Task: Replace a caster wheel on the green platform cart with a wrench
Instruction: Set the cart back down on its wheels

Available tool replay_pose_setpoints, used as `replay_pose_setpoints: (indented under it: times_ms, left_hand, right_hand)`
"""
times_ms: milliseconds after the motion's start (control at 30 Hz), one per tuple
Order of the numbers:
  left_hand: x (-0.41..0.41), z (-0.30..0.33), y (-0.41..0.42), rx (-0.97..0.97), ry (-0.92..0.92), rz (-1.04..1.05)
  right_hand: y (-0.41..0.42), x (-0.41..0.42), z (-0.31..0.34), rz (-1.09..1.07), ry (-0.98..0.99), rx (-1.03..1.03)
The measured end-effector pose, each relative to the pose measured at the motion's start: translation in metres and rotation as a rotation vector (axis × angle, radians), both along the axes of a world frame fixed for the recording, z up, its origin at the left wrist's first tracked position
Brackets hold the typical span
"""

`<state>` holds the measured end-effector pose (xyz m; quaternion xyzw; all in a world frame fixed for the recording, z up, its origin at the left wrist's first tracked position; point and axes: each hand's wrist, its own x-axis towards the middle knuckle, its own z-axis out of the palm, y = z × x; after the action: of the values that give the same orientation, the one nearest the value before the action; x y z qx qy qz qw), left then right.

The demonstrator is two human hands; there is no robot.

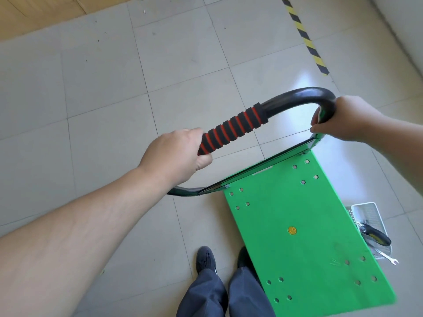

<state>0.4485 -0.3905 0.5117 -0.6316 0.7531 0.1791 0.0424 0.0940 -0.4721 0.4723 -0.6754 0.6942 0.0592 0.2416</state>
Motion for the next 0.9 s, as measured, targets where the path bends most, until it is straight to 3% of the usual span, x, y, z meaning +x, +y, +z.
replay_pose_setpoints:
  times_ms: [167, 467, 767, 900]
  left_hand:
    - [-0.047, 0.004, -0.022, -0.045, 0.033, -0.076]
    - [-0.111, 0.011, -0.053, -0.088, 0.069, -0.089]
    - [-0.172, 0.011, -0.085, -0.110, 0.016, -0.106]
    - [-0.182, 0.012, -0.093, -0.121, -0.015, -0.099]
  right_hand:
    - [-0.021, -0.026, 0.021, -0.153, -0.064, -0.122]
    - [-0.036, -0.056, 0.034, -0.119, 0.001, -0.287]
    - [-0.048, -0.089, 0.019, -0.317, -0.092, -0.327]
    - [-0.049, -0.096, 0.025, -0.361, -0.090, -0.231]
